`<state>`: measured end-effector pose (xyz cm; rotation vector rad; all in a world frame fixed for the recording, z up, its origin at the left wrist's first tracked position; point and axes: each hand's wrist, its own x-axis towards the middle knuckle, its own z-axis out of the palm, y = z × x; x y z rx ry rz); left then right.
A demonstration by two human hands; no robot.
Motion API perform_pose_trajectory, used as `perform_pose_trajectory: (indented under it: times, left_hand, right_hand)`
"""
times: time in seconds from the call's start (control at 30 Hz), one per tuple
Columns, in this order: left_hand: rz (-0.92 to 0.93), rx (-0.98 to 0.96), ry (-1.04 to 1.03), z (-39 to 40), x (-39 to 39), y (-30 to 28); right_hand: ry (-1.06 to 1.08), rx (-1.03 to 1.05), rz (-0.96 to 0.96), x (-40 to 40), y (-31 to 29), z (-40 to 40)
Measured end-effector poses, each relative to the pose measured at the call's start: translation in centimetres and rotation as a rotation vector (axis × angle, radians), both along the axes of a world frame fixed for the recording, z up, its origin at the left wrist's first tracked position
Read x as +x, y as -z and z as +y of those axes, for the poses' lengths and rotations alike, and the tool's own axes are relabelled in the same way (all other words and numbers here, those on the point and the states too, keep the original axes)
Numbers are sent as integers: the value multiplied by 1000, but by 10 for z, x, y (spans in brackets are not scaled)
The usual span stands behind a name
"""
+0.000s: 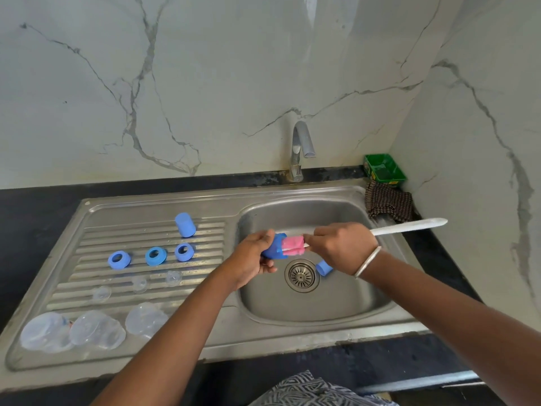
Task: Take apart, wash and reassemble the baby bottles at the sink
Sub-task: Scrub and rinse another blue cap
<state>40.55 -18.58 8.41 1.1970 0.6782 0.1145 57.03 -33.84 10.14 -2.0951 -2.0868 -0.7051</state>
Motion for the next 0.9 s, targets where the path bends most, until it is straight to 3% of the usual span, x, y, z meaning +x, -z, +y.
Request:
perform_pose_trajectory:
  times: [0.1,0.17,0.3,0.33,0.4,0.47,0.6,0.77,0.83,0.9]
  left_hand:
    - [-36,221,13,-6,10,7]
    - [-98,391,2,-5,16,11]
    - [-210,784,47,-2,15,22]
    - [-221,824,52,-1,16,23]
    - [-217,859,77,-1,19,25]
    - [-167,832,109,-2,23,30]
    - [-84,561,50,-25,37,35]
    - [119,129,-115,-49,60,19]
    - [219,-24,-110,-54,65,18]
    - [268,-113,-168,-61,69,19]
  right_hand:
    - [269,-235,209,-12,-2,7]
    - [440,-385,672,-19,-6,13]
    - [589,-421,1862,-13,-7,12]
    - [600,-475,2040,-9,-8,8]
    - [573,-549,2196,-1,-3,1]
    - [564,-541,2105,5,2,-4]
    - [384,-330,1385,20,11,-12]
    - [165,-266,652,35,32,-35]
    - [78,-150,477,47,43,-46]
    - [62,-100,451,59,48,-56]
